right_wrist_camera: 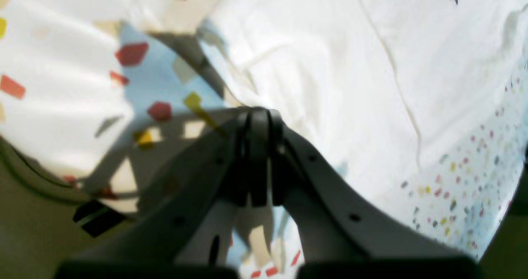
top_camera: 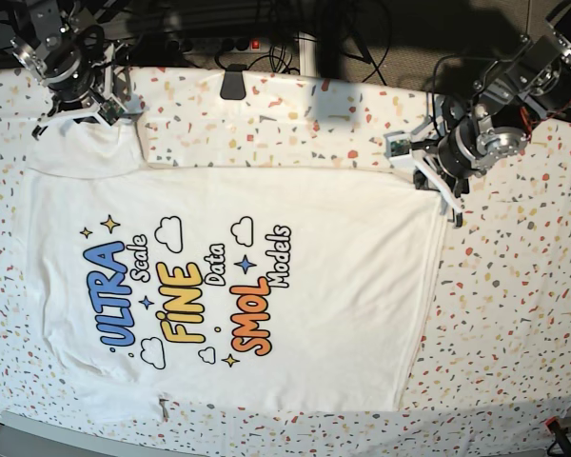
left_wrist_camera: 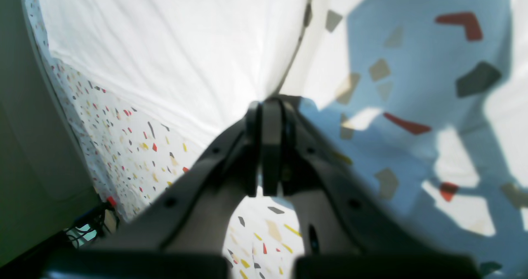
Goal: Fold the T-shirt properly
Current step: 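Lower both grippers and pinch the shoulder edges of the white shirt, then pull both held shoulder edges toward the hem, folding the collar section over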
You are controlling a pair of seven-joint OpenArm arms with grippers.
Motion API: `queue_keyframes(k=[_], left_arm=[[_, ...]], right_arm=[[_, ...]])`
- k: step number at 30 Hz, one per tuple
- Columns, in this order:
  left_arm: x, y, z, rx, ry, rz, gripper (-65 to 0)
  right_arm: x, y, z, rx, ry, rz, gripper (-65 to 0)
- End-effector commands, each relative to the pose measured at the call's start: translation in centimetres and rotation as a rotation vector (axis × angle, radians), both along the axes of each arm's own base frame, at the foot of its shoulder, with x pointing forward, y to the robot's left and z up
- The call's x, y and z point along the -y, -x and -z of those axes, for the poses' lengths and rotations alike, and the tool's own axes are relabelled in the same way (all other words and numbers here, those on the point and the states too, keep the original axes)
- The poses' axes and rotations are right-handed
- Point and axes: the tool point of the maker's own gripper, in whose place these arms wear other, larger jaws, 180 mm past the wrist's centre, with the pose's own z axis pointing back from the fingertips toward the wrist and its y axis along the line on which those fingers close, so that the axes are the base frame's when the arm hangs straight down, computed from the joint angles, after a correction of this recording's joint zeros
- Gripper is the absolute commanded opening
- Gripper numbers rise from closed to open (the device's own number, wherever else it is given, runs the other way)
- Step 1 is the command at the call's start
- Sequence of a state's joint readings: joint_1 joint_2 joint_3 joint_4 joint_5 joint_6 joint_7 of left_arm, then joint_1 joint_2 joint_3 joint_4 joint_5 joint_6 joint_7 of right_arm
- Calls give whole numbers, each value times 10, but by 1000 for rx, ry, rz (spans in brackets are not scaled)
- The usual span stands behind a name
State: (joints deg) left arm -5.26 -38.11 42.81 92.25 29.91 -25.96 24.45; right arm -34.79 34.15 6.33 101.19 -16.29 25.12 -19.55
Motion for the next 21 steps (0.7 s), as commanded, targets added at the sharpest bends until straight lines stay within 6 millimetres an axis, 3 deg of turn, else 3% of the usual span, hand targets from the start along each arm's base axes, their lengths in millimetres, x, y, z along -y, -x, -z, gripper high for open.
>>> queue_keyframes(k=[1, 8, 12, 21], left_arm=[[-8, -9, -7, 23, -24, -9, -650], [-12, -27, -19, 67, -42, -23, -650], [-24, -35, -23, 84, -93, -63, -650], [-23, -38, -26, 93, -90, -62, -650]], right_arm=[[1, -9, -13, 40, 5, 11, -650], [-5, -36, -47, 139, 9, 54, -650], [-9, -41, -55, 160, 10, 47, -650], [-5, -69, -73, 231, 15, 68, -650]])
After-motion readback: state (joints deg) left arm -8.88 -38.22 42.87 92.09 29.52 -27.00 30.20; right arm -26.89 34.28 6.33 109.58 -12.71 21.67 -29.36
